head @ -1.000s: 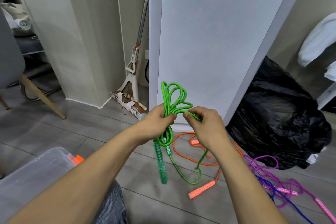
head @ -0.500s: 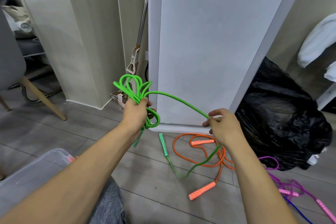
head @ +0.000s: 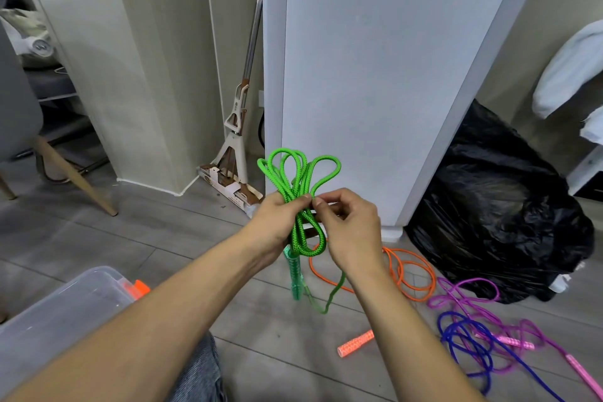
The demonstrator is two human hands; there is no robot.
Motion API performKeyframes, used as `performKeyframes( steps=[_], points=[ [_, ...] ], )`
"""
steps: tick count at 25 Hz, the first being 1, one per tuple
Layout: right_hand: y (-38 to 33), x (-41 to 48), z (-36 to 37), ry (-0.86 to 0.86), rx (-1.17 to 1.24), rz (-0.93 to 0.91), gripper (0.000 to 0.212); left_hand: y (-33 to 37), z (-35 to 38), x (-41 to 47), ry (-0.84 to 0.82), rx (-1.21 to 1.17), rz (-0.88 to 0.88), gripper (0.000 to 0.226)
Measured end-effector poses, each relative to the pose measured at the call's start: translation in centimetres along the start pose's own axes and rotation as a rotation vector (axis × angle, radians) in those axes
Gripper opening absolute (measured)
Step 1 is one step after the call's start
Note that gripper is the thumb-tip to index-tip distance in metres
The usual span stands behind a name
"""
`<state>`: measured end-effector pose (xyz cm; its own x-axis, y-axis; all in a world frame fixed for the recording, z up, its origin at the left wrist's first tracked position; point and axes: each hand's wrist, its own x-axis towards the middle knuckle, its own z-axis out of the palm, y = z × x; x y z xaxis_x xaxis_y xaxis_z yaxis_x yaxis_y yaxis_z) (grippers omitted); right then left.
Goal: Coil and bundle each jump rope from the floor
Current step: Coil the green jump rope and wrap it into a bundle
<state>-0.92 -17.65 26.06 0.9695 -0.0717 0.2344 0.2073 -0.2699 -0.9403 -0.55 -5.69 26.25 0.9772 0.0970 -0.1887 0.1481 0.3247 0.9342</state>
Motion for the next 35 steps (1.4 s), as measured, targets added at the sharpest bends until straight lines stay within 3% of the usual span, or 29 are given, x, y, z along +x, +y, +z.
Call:
performKeyframes(
  steps=[3, 6, 10, 12, 15, 20, 23, 25, 27, 35],
  points=[
    [0.3, 0.1, -0.2, -0.054, -0.094, -0.046, 0.009, -0.1, -0.6, 0.1, -0.024, -0.011, -0.059, 0.025],
    [0.3, 0.4, -0.7, -0.219, -0.133, -0.051, 0.017, 0.3, -0.9, 0.3, 0.013, 0.025, -0.041, 0.018],
    [0.2, 0.8, -1.3, -0.187, -0.143, 0.018, 0.004, 1.7, -1.4, 1.0, 0.107, -0.162, 0.046, 0.011],
    [0.2, 0.9, -1.8, -0.299, -0.163, 0.068, 0.009, 2.3, -2.2, 1.6, 0.183, -0.244, 0.046, 0.006],
    [0.0, 0.7, -2.5, -0.540, -0.230, 0.099, 0.020, 2.5, -3.4, 2.1, 0.268, -0.289, 0.015, 0.023],
    [-0.1, 0.6, -4.3, -0.807, -0.300, 0.294, 0.024, 2.7, -4.8, 3.0, 0.473, -0.124, 0.150, 0.024],
    [0.4, 1.4, -5.7, -0.701, -0.434, 0.281, 0.024, 2.7, -6.7, 3.8, 0.601, 0.251, 0.280, 0.018],
    [0.6, 2.0, -6.0, -0.442, -0.463, 0.172, 0.025, 2.6, -6.7, 3.7, 0.520, 0.443, 0.297, 0.010],
    [0.3, 2.2, -5.8, -0.241, -0.389, 0.058, 0.024, 2.2, -5.8, 3.2, 0.344, 0.469, 0.281, 0.015],
    [0.0, 1.0, -3.0, -0.221, -0.334, -0.086, 0.016, 0.5, -2.2, 0.8, -0.123, 0.539, 0.260, 0.022]
  ],
)
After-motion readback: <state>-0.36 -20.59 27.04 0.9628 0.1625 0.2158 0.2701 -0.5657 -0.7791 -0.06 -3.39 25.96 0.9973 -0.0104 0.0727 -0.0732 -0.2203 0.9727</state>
